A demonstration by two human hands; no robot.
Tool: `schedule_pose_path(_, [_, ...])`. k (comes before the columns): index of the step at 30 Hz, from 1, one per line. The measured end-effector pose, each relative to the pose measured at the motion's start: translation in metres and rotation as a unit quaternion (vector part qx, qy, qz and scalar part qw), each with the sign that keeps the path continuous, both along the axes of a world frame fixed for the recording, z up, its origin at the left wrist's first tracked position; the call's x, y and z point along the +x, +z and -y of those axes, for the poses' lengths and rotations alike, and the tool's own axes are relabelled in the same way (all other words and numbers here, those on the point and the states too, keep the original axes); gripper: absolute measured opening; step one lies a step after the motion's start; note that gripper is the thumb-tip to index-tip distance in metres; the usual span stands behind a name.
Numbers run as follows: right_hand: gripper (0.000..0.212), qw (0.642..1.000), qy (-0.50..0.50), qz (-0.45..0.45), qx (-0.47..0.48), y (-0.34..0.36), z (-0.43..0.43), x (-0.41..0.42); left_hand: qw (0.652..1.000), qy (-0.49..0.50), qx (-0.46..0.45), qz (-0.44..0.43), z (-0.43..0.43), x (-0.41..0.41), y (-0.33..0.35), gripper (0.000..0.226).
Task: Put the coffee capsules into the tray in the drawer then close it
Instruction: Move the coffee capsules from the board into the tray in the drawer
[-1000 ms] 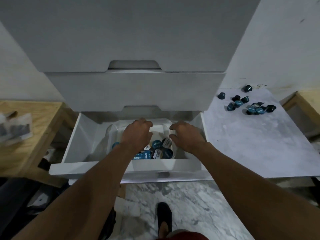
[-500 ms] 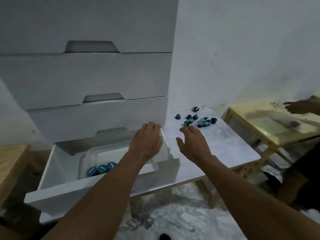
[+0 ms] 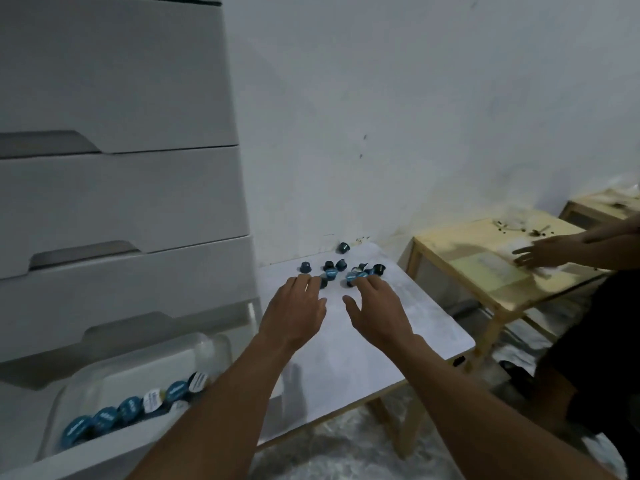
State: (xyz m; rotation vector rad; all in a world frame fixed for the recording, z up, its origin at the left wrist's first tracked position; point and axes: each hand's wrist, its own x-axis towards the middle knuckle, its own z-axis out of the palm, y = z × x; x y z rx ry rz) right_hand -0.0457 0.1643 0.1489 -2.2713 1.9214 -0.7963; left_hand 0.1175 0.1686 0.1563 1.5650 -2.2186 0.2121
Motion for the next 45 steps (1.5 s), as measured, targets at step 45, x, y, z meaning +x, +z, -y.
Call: schedule_pose_path(45, [0.015,0.955,0.190,-0.111,0.200,-0.161,0.339,-0.006,0.955,0.074,0.260,-0.124,0.284,-0.021,-0.181,0.027])
